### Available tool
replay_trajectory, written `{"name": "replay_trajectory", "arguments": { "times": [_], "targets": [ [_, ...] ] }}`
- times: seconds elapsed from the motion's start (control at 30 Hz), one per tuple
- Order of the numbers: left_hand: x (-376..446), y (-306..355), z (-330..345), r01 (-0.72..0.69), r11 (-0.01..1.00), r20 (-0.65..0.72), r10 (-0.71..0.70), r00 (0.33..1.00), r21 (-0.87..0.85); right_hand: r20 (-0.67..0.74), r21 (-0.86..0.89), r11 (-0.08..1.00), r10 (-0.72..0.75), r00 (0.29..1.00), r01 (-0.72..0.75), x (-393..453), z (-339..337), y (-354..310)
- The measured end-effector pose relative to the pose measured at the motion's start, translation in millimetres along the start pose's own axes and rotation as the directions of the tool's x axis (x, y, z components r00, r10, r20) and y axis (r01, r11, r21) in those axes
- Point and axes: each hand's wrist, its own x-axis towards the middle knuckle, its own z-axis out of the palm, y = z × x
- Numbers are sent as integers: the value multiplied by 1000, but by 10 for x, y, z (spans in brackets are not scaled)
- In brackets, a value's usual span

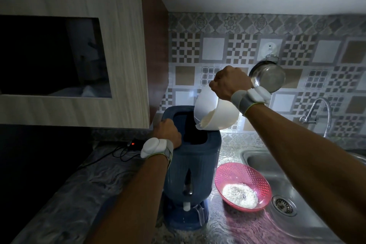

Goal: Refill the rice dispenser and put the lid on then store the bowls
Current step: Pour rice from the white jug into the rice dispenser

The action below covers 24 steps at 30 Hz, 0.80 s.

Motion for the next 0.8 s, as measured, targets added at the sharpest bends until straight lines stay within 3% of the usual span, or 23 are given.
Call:
{"name": "replay_trajectory", "arguments": {
  "times": [0.8],
  "targets": [
    [-33,12,19,12,999,-45,-14,999,-50,28,-36,999,-25,999,26,122,59,-23]
  ]
}}
